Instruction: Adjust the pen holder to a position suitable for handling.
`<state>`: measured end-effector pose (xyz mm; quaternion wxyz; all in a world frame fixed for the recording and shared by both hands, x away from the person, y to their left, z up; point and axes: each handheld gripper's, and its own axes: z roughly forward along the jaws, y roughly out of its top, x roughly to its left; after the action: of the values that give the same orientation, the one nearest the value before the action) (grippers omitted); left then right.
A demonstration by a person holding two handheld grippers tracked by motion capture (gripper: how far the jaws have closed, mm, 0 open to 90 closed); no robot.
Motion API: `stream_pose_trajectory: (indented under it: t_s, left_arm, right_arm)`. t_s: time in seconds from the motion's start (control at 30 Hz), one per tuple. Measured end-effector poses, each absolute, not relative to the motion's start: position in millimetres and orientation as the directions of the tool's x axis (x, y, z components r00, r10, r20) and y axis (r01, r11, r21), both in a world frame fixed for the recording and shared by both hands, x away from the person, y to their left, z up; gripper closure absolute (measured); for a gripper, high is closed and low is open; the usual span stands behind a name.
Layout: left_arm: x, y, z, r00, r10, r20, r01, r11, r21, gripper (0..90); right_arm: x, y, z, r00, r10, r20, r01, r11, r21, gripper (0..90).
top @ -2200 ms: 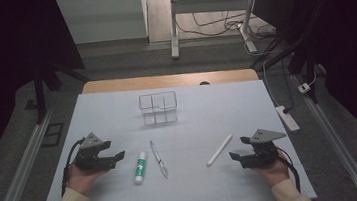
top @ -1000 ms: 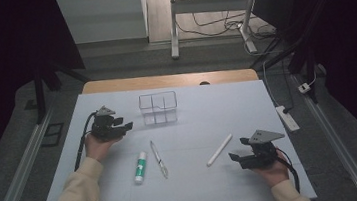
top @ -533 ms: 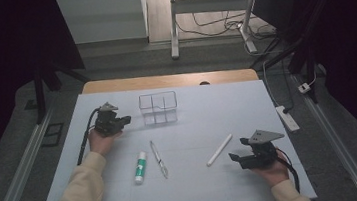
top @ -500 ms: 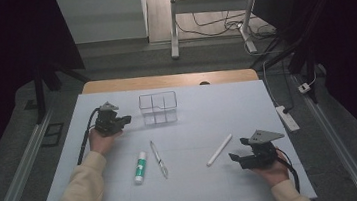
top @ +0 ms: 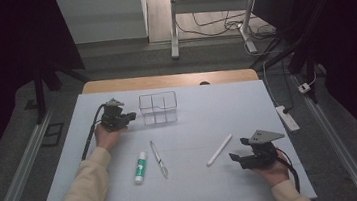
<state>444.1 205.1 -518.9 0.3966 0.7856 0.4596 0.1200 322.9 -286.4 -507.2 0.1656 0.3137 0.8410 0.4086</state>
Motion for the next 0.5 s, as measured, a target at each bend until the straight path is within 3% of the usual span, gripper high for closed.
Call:
stream_pose_trajectory:
  t_s: [0.5]
  left_arm:
    - [454.8,198.7,-523.2,0.556,0.806,-0.204,0.638,-0.256,0.726,89.1]
  right_arm:
    - [322.7,-287.1,-507.6,-0.746,0.666,-0.023,0.395,0.47,0.79,25.0]
